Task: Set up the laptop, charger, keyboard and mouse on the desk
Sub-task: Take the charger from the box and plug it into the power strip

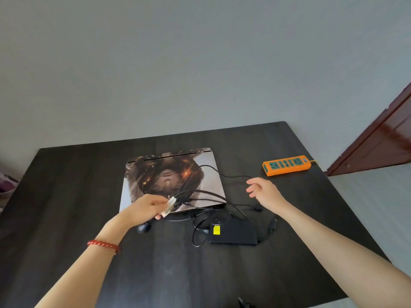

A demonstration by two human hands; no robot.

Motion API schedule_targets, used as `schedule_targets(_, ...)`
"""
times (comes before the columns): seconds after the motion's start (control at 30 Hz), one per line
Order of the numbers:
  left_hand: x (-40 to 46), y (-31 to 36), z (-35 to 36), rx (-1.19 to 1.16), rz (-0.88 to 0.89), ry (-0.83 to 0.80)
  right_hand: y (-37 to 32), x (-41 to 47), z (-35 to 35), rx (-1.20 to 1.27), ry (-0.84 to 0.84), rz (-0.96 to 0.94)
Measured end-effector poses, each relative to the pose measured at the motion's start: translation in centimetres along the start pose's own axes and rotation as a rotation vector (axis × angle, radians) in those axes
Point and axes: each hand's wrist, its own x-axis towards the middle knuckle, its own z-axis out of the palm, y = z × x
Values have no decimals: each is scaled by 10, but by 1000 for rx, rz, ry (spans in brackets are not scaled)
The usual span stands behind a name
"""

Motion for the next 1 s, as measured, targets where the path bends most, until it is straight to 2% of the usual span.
schedule_targets(0.07, 1, -10, 12, 323, -18, -163, 21, 4, 4, -76, -19, 69)
schedule_targets(0.1, 1, -14, 17, 400, -35, -217, 30, 4, 6, -115, -28, 100)
schedule_targets(0.2, 6, -20, 32, 414, -101, -244, 57, 2, 15, -222, -15, 191)
schedule_targets(0.33, 25, -19, 46, 370, -114, 59, 76, 8, 26, -261, -90, 301)
schedule_targets(0.47, 40, -3, 58, 375, -107, 318, 72, 26, 44, 162, -131, 590)
schedule_targets(0.53, 44, 5, 64, 415, -84, 394, 70, 34, 53, 161, -97, 628)
schedule_targets(0.6, 50, 10, 69, 453, -39, 431, 68, 46, 61, -8, -48, 571)
schedule_targets(0.67, 55, 15, 73, 445, -6, 446, 61, 51, 66, -72, 64, 497)
schedule_targets(0.8, 63, 27, 79, 362, 98, 483, 38, 44, 63, 206, 383, 224)
schedule_targets(0.9, 73, 41, 76, 312, 157, 496, 9, 44, 46, 409, 397, 18)
schedule_targets(1.0, 87, 59, 62, 296, 203, 530, -27, 53, 27, 468, 348, -147)
